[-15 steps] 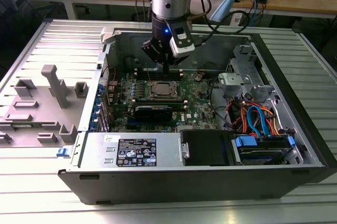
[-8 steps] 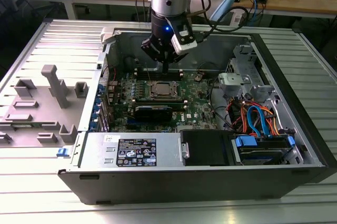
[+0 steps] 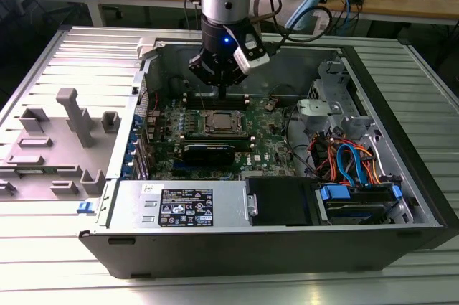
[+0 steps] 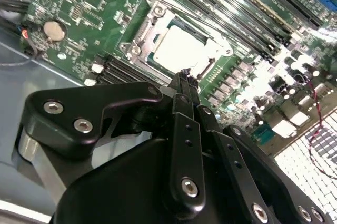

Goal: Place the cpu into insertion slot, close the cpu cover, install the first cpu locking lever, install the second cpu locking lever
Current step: 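Install the first cpu locking lever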

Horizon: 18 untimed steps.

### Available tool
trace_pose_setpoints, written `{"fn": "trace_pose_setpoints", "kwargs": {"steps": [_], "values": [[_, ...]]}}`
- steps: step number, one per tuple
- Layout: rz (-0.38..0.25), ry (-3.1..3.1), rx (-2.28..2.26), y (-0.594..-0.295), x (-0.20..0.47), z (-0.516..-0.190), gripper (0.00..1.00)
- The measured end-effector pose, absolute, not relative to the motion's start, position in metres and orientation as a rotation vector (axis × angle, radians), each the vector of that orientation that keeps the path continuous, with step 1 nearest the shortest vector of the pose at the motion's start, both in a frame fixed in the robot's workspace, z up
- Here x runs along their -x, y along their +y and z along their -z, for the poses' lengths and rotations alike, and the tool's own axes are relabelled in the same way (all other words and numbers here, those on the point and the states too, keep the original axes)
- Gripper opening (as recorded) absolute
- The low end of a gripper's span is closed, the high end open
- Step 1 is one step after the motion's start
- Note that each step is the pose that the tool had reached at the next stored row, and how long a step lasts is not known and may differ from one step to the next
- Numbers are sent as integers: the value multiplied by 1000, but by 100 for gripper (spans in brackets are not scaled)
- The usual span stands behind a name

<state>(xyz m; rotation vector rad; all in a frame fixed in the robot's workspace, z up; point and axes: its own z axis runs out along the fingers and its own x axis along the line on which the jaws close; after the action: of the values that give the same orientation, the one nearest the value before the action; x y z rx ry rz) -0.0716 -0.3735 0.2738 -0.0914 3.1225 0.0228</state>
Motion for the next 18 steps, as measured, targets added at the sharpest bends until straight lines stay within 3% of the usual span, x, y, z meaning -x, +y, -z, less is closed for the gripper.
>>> {"fn": "trace_pose_setpoints", "kwargs": {"steps": [18], "values": [[-25, 3119, 98, -373, 116, -274, 11]]}}
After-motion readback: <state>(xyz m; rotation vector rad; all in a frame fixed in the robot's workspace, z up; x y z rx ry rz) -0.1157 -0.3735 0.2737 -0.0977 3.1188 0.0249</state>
